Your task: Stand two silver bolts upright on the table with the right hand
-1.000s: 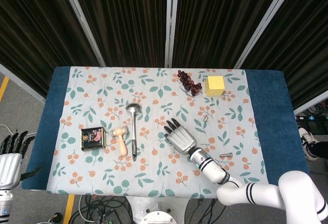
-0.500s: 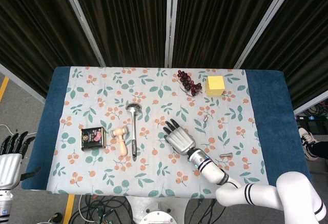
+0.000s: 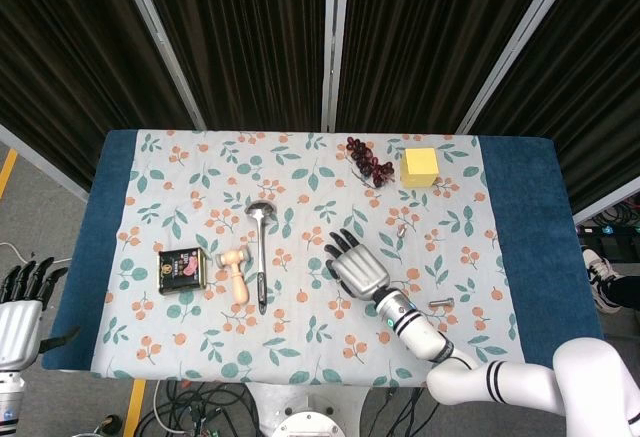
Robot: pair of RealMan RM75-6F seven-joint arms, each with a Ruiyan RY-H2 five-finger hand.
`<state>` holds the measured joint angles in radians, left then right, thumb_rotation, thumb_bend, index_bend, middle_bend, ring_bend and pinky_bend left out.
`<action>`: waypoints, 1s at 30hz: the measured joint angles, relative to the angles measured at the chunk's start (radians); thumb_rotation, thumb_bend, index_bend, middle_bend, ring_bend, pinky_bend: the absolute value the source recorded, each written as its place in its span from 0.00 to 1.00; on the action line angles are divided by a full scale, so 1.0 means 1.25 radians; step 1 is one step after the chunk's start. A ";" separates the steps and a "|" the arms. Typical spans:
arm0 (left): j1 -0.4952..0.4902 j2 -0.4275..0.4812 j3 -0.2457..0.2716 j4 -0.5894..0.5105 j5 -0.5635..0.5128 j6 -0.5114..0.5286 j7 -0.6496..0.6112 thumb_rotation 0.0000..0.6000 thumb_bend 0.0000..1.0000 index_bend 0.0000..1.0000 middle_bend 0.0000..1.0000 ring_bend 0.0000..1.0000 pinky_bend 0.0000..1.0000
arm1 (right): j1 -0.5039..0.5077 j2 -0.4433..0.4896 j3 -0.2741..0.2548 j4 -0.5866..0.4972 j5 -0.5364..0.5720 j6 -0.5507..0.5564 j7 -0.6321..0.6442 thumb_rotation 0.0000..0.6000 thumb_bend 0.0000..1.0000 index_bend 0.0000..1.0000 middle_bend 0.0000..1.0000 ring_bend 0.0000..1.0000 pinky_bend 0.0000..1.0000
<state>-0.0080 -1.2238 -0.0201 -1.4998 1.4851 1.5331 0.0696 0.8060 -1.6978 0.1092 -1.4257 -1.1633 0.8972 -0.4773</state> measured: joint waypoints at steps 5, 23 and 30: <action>-0.001 0.001 0.000 -0.006 0.002 -0.001 0.008 1.00 0.00 0.17 0.06 0.01 0.00 | -0.015 0.035 0.029 -0.026 0.030 -0.018 0.108 1.00 0.36 0.56 0.20 0.00 0.00; -0.002 0.004 -0.001 -0.014 -0.003 -0.005 0.018 1.00 0.00 0.17 0.06 0.01 0.00 | -0.017 0.056 0.074 0.032 0.062 -0.117 0.331 1.00 0.36 0.55 0.20 0.00 0.00; -0.003 0.003 -0.001 -0.013 -0.002 -0.006 0.017 1.00 0.00 0.17 0.06 0.01 0.00 | -0.010 0.055 0.074 0.038 0.064 -0.118 0.327 1.00 0.36 0.49 0.19 0.00 0.00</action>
<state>-0.0116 -1.2195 -0.0220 -1.5155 1.4823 1.5261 0.0910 0.7934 -1.6291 0.2012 -1.3779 -1.0832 0.7493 -0.0680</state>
